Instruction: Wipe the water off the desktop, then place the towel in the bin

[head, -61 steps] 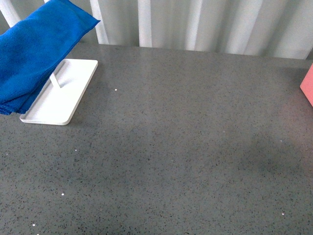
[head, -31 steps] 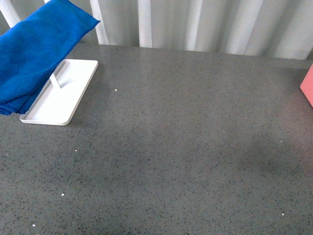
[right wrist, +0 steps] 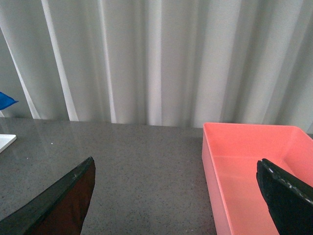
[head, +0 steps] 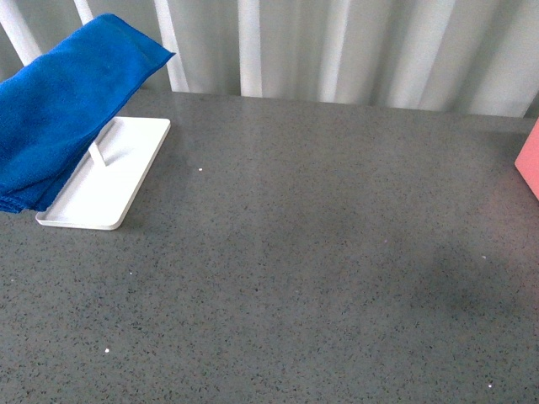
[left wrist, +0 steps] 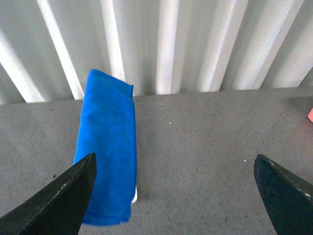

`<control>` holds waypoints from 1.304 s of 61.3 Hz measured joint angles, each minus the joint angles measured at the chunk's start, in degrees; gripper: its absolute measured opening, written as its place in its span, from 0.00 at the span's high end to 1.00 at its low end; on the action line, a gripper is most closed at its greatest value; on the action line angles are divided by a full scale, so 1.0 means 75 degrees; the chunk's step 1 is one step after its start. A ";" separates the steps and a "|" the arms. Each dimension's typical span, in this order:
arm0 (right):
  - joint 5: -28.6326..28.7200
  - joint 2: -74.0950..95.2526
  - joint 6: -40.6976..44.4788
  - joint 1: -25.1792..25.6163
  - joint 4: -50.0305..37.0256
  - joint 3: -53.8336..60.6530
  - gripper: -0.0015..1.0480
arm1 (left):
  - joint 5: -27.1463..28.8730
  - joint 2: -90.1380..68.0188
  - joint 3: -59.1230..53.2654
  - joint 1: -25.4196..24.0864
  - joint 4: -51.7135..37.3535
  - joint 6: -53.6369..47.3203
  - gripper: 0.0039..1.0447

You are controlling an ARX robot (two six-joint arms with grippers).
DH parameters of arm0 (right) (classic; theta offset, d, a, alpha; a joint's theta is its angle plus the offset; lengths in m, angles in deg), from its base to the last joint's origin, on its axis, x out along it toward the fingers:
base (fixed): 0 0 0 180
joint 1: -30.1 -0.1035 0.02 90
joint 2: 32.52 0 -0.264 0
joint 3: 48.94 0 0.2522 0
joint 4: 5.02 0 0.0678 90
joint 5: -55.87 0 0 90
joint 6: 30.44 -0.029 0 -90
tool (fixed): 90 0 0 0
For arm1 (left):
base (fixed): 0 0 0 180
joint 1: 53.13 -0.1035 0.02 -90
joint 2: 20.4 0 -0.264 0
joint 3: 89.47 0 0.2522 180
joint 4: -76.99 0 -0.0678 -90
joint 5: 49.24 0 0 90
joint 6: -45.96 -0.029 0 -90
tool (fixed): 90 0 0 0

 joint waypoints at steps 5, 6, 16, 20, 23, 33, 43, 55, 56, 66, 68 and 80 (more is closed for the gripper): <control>0.0000 0.0000 0.0000 0.0000 0.0000 0.0000 0.07 | -0.0090 -0.1355 0.0973 -0.0058 0.0020 -0.0545 0.06; 0.0003 0.0000 0.0000 0.0000 0.0000 0.0000 0.07 | -0.0166 -0.1693 0.1218 -0.0099 0.0125 -0.0662 0.06; 0.0000 0.0000 0.0000 0.0000 0.0000 0.0000 0.07 | 0.0131 -0.4441 0.3395 -0.0597 0.0796 -0.1457 0.06; 0.0000 0.0000 0.0000 0.0000 0.0000 0.0000 0.07 | 0.0399 -0.5246 0.4036 -0.0828 0.0807 -0.1649 0.06; 0.0000 0.0000 0.0000 0.0000 0.0000 0.0000 0.07 | 0.0463 -0.5761 0.4360 -0.1003 0.0775 -0.1775 0.06; 0.0000 0.0000 0.0000 0.0000 0.0000 0.0000 0.07 | 0.0947 -0.6671 0.4695 -0.1408 0.0542 -0.2212 0.06; 0.0000 0.0000 0.0000 0.0000 0.0000 0.0000 0.07 | 0.0927 -0.7245 0.4948 -0.1638 0.0440 -0.2273 0.06; 0.0000 0.0000 0.0000 0.0000 0.0000 0.0000 0.07 | 0.0472 -0.7528 0.5080 -0.1524 0.0784 -0.1763 0.06; 0.0003 0.0000 0.0000 0.0000 0.0000 0.0000 0.07 | 0.0455 -0.7542 0.5097 -0.1510 0.0807 -0.1731 0.06; 0.0000 0.0000 0.0000 0.0000 0.0000 0.0000 0.07 | 0.0283 -0.7944 0.5391 -0.1341 0.1122 -0.1352 0.06; 0.0000 0.0000 0.0000 0.0000 0.0000 0.0000 0.07 | 0.0332 -0.8020 0.5409 -0.1314 0.1110 -0.1317 0.06; 0.0000 0.0000 0.0000 0.0000 0.0000 0.0000 0.07 | 0.0854 -0.8384 0.5415 -0.1259 0.0481 -0.1411 0.06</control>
